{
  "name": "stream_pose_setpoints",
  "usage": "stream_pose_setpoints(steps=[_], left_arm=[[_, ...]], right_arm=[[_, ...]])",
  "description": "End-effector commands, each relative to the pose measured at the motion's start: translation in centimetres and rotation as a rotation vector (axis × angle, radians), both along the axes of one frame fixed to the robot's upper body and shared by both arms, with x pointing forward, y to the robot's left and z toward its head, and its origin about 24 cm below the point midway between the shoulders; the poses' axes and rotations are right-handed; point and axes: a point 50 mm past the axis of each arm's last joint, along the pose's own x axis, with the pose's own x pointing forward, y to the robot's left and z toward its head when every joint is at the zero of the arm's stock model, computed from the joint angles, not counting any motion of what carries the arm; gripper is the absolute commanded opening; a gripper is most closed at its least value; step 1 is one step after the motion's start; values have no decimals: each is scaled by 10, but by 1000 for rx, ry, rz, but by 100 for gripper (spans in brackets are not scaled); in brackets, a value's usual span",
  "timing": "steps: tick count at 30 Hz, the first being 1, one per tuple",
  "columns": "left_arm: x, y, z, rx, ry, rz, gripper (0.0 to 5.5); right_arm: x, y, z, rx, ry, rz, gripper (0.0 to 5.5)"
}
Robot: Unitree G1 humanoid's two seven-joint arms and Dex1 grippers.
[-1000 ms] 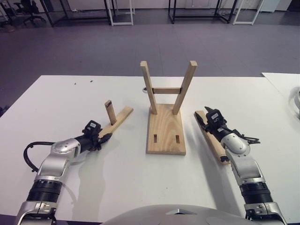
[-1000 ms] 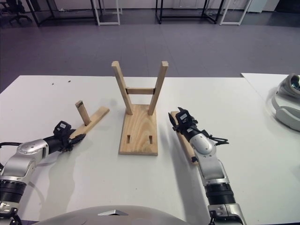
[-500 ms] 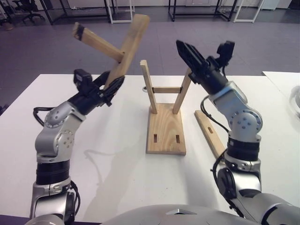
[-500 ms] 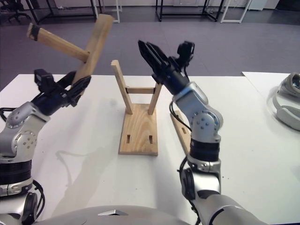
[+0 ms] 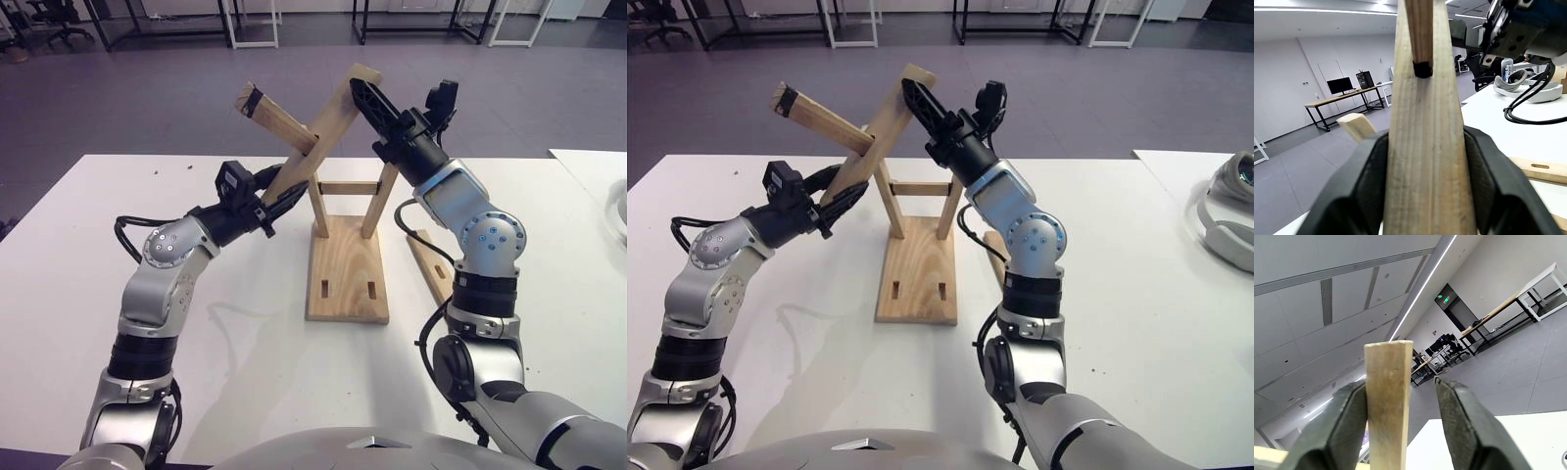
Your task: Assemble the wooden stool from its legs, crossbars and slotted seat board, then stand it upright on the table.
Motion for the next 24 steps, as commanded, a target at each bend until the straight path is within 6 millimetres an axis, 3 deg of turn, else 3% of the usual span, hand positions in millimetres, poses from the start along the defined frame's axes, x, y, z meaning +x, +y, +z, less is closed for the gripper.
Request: stream_pose_setpoints(steps=[1,6,12,16,17,20,22,24], left_arm=[[0,-7,5,30,-56,-17,203],[-1,-8,-1,115,-60,-55,203],[-3,-6,-2,158,-68,-90,203],[-9,-13,-9,181,-34,-154,203],[-10,-14,-12,187,-23,-145,203],[-15,-18,-24,203,29,-123,276],[-26,-11,-42,230,91,-83,312],[-38,3,-61,244,165,9,352]], right_arm=[[0,-1,-6,13,31,-1,237],[-2,-1,-8,-2,31,26,237],[-10,-13,-22,-47,81,24,121],[-20,-28,-30,-46,90,-27,114],[-25,-35,-34,-53,93,-56,114],[-50,-68,-60,-47,178,-206,104],[-75,-89,-76,-64,263,-319,103],[-94,-101,-77,-75,316,-405,103]])
